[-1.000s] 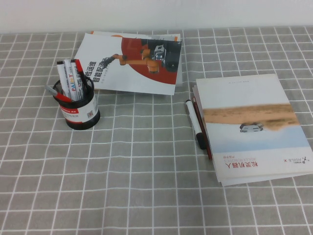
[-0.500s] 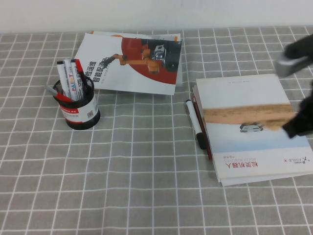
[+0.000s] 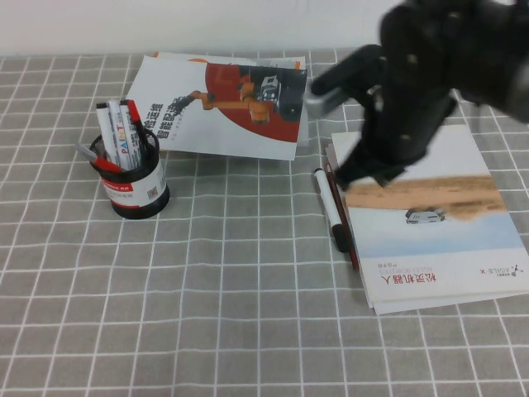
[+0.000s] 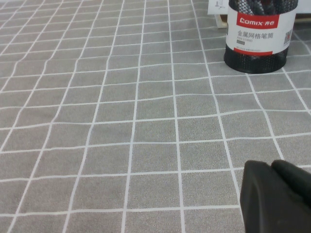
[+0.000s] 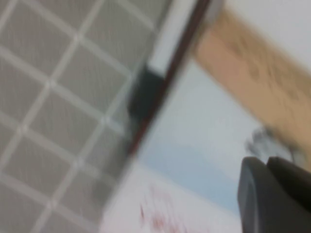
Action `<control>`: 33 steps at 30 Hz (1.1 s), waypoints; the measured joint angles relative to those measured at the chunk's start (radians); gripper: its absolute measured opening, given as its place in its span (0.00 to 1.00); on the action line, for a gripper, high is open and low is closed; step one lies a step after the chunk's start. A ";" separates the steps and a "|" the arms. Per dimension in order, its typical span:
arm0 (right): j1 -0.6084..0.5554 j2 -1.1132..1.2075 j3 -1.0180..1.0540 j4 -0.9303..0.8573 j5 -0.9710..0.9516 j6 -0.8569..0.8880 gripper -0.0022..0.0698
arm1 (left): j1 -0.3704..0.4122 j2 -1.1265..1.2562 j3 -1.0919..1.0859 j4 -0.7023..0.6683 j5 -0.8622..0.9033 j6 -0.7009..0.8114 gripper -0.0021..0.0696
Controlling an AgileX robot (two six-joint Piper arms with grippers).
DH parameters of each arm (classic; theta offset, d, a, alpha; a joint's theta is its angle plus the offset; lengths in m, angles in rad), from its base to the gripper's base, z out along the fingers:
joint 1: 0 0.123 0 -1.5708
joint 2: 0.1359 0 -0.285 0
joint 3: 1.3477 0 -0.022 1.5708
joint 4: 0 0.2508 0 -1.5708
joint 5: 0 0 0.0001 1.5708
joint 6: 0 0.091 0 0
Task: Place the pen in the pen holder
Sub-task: Pick up the pen on the table
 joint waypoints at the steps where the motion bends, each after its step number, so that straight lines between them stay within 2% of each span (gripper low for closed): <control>1: 0.000 0.025 -0.036 0.005 0.000 0.000 0.01 | 0.000 0.000 0.000 0.000 0.000 0.000 0.02; 8: 0.000 0.177 -0.210 0.092 0.000 0.000 0.01 | 0.000 0.000 0.000 0.000 0.000 0.000 0.02; 15: 0.000 0.260 -0.237 0.132 0.001 0.000 0.03 | 0.000 0.000 0.000 0.000 0.000 0.000 0.02; 19: 0.000 0.290 -0.237 0.134 0.001 0.000 0.14 | 0.000 0.000 0.000 0.000 0.000 0.000 0.02; 24: 0.000 0.316 -0.237 0.134 0.001 0.000 0.40 | 0.000 0.000 0.000 0.000 0.000 0.000 0.02; 27: 0.000 0.330 -0.237 0.136 -0.003 0.002 0.44 | 0.000 0.000 0.000 0.000 0.000 0.000 0.02; 33: 0.000 0.368 -0.239 0.138 -0.019 0.002 0.42 | 0.000 0.000 0.000 0.000 0.000 0.000 0.02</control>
